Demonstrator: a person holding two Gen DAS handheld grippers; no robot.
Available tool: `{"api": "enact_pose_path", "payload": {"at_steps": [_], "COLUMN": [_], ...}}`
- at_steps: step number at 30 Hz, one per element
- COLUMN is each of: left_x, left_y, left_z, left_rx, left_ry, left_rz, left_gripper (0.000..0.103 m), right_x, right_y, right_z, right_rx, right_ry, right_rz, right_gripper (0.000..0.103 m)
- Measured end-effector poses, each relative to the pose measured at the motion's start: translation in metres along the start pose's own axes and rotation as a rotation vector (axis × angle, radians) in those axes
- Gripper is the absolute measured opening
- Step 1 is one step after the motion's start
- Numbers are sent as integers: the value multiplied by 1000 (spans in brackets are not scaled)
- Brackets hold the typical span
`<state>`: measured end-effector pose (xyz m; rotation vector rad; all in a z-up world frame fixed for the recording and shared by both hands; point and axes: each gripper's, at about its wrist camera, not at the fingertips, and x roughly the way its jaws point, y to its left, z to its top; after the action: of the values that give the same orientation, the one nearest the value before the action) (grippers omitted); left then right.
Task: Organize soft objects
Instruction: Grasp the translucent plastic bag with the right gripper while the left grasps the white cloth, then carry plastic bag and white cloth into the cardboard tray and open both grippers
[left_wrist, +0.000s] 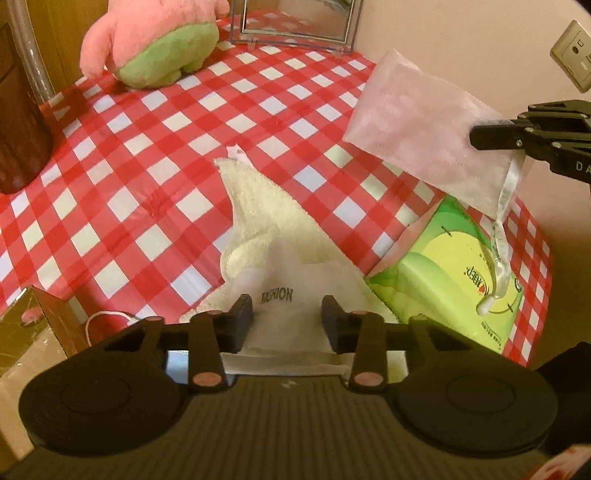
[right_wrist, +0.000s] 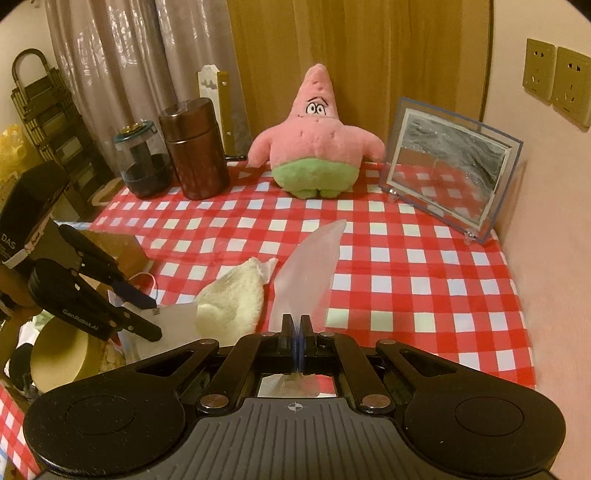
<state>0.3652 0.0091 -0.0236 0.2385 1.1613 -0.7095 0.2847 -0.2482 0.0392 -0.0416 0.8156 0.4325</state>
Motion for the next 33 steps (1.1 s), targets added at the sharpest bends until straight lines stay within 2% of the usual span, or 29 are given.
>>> {"api": "enact_pose_path", "payload": {"at_steps": [4, 7, 14, 22, 33], "left_x": [3, 2, -30, -86, -162], "left_y": [1, 1, -5, -17, -18], "left_z": [-3, -5, -6, -13, -39], "left_rx": [-3, -5, -7, -15, -84], "left_ry": [15, 7, -100, -232, -381], "left_rz": [2, 5, 19, 83, 163], "left_gripper": [6, 2, 2, 1, 1], "right_x": [0, -1, -8, -27, -61], "right_y": [3, 2, 4, 19, 51], "right_z": [-1, -2, -4, 3, 25], "right_rx": [-40, -48, -52, -60, -92], "right_ry": [9, 11, 6, -25, -97], "right_rz": [-14, -23, -29, -15, 18], "right_gripper": [1, 1, 1, 1, 1]}}
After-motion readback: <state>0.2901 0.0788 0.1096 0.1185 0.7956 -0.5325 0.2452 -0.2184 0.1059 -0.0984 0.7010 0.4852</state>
